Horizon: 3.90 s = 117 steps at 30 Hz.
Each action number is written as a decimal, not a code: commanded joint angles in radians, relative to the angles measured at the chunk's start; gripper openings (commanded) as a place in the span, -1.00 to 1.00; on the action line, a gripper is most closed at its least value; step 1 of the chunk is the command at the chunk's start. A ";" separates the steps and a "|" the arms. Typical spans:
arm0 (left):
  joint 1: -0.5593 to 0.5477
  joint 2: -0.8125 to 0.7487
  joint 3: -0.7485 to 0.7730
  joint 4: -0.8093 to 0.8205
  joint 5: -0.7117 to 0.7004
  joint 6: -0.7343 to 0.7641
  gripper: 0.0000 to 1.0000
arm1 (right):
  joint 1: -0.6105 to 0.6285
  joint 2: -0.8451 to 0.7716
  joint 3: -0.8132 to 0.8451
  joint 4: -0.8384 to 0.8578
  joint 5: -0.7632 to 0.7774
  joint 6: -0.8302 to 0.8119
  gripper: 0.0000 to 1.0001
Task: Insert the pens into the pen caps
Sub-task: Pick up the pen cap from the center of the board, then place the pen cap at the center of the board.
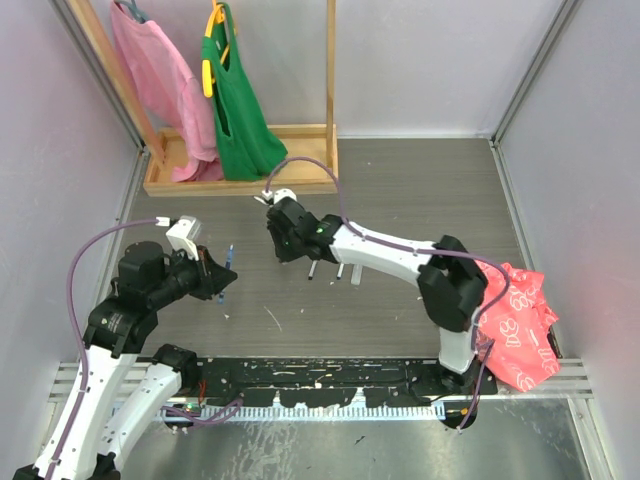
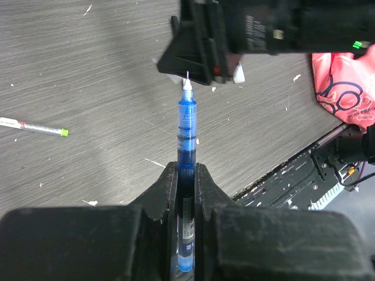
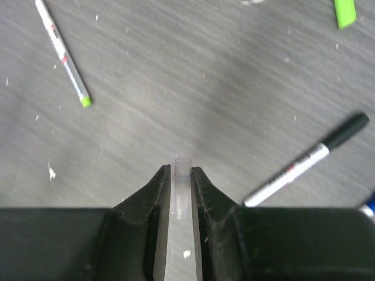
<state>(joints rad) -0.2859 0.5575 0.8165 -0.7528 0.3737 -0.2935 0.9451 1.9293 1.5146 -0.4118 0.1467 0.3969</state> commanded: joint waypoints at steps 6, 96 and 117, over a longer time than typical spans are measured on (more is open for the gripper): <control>0.003 -0.008 0.003 0.040 -0.004 0.019 -1.00 | 0.056 -0.334 -0.347 0.052 0.063 0.099 -0.74; 0.004 -0.002 0.001 0.033 -0.052 0.012 -1.00 | 0.158 -0.291 -0.609 -0.004 -0.092 -0.212 -0.19; 0.003 -0.002 0.000 0.033 -0.056 0.013 -1.00 | 0.111 -0.309 -0.632 -0.020 0.118 -0.084 -0.14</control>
<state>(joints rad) -0.2859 0.5644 0.8146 -0.7532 0.3248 -0.2943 1.0801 1.6272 0.8944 -0.3893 0.1749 0.2977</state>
